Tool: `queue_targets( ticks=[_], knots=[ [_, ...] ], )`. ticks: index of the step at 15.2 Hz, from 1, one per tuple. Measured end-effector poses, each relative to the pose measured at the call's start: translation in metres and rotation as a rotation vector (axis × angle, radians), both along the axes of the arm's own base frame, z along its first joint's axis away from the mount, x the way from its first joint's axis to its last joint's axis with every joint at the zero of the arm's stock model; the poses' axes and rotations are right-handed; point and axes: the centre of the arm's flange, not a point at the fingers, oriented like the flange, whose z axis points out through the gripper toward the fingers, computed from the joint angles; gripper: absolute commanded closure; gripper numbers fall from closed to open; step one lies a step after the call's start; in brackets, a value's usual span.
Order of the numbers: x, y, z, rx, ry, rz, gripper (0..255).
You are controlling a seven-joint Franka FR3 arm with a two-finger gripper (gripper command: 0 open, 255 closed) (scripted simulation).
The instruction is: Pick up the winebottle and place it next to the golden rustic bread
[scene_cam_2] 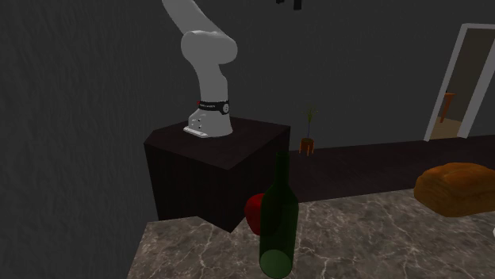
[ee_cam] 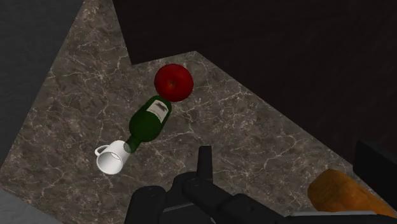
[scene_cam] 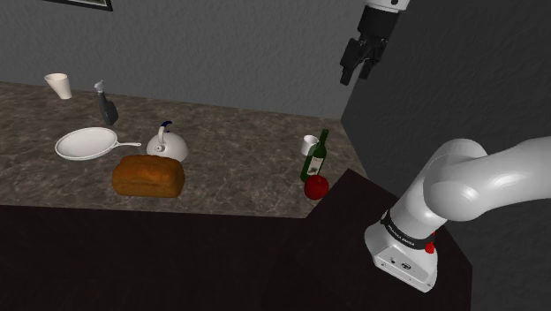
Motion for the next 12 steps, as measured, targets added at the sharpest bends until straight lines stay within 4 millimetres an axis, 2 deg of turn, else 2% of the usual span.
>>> queue_targets(
  ticks=[1,3,12],
  knots=[
    [0.0,0.0,0.0,0.0,0.0,0.0,0],
    [0.0,-0.01,-0.013,-0.003,-0.006,0.004,0],
    [0.008,-0.073,-0.106,-0.024,-0.051,0.036,0]
  ],
)
